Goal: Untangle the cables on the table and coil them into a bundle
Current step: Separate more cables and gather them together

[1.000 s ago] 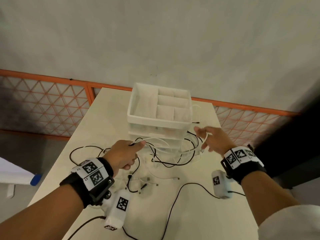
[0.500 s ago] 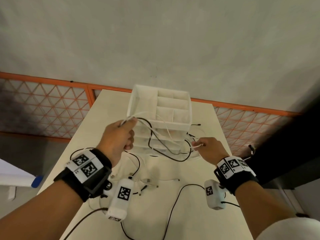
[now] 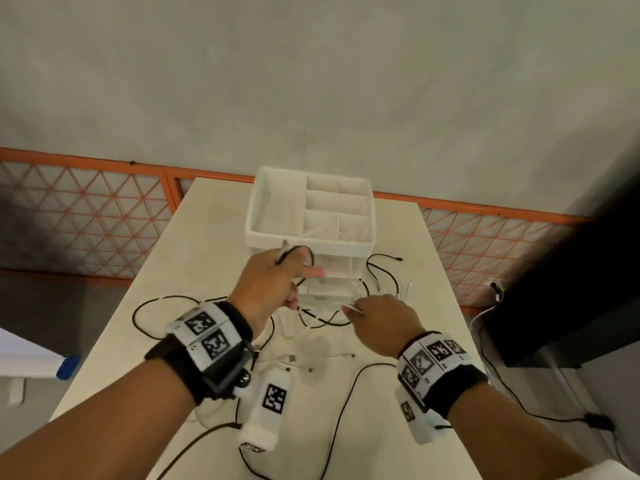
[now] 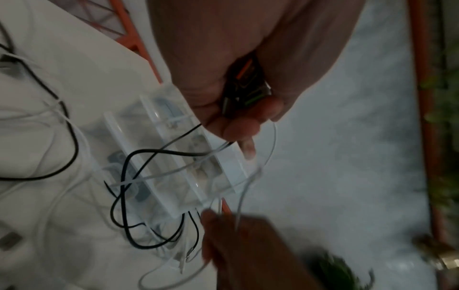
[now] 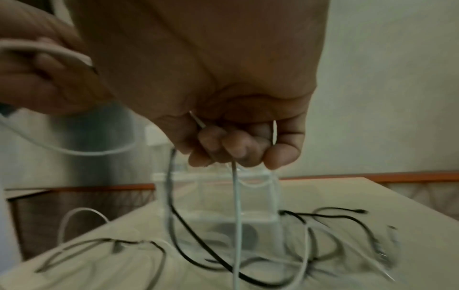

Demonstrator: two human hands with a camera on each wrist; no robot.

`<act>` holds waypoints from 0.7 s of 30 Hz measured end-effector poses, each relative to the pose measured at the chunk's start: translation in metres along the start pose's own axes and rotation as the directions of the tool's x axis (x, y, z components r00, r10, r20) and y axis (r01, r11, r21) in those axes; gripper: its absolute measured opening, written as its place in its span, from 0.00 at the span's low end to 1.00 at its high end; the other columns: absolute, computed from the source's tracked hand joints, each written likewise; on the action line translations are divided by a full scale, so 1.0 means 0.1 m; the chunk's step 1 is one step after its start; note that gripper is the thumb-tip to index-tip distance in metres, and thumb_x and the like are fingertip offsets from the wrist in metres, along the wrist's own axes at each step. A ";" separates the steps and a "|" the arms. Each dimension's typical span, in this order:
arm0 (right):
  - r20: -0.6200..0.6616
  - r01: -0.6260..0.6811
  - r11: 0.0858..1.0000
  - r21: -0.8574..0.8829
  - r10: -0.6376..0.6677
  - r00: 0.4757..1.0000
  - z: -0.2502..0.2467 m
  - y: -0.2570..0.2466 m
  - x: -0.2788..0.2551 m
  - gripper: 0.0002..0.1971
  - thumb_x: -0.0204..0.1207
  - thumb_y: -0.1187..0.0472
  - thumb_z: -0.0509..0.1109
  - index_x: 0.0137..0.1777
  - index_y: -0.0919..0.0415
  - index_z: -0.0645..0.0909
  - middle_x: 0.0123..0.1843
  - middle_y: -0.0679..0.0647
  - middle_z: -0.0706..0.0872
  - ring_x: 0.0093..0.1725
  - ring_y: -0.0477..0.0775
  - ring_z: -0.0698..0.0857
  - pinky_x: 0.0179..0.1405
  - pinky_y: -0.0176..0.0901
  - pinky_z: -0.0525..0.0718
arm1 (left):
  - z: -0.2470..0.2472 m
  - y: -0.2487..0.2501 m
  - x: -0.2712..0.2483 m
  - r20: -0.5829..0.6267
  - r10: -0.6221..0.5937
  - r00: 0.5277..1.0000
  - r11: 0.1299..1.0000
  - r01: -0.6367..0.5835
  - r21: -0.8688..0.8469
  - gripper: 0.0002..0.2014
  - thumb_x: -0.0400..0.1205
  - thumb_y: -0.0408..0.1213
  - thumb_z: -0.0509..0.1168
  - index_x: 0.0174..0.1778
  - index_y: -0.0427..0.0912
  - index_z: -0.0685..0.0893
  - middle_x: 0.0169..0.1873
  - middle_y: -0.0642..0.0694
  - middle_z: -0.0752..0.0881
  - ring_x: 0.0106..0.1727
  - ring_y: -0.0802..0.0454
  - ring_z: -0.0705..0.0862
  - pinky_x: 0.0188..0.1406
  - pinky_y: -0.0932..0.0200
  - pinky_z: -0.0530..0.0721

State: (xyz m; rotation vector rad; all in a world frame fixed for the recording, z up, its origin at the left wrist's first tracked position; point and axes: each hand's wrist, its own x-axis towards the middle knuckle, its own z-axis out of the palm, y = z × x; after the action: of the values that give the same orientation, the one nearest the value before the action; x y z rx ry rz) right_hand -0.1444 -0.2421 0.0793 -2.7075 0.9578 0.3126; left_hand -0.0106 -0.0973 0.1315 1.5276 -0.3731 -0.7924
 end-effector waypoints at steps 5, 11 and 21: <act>-0.114 0.086 0.996 0.028 -0.082 0.990 -0.21 -0.27 -0.06 0.09 0.76 0.54 0.62 0.43 0.53 0.83 0.44 0.54 0.86 0.48 0.62 0.86 0.41 0.45 0.78 | 0.20 -0.18 -0.06 0.125 0.123 0.985 0.794 -0.173 0.582 0.16 0.81 0.51 0.66 0.35 0.42 0.84 0.27 0.48 0.85 0.27 0.51 0.81 0.27 0.60 0.74; -0.144 0.014 0.996 0.086 -0.001 0.990 -0.22 0.01 0.01 0.16 0.78 0.48 0.64 0.32 0.55 0.77 0.36 0.50 0.83 0.41 0.57 0.81 0.34 0.43 0.75 | 0.04 -0.16 -0.12 0.222 -0.002 0.975 0.881 -0.104 0.462 0.16 0.73 0.38 0.77 0.25 0.44 0.77 0.26 0.47 0.86 0.21 0.57 0.70 0.21 0.63 0.66; -0.087 -0.224 0.966 0.126 0.236 0.968 0.17 0.54 0.05 0.12 0.80 0.44 0.64 0.54 0.44 0.87 0.55 0.51 0.88 0.55 0.57 0.86 0.53 0.48 0.84 | -0.19 -0.01 -0.06 -0.084 0.032 0.996 0.997 -0.026 0.072 0.15 0.78 0.30 0.72 0.29 0.43 0.76 0.24 0.43 0.85 0.18 0.57 0.71 0.21 0.63 0.68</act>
State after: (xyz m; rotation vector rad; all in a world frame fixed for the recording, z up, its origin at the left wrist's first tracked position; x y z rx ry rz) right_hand -0.1766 -0.2805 0.0533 -2.5310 1.2821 0.1577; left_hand -0.0022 -0.0791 0.1316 1.6128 -0.3630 -0.6955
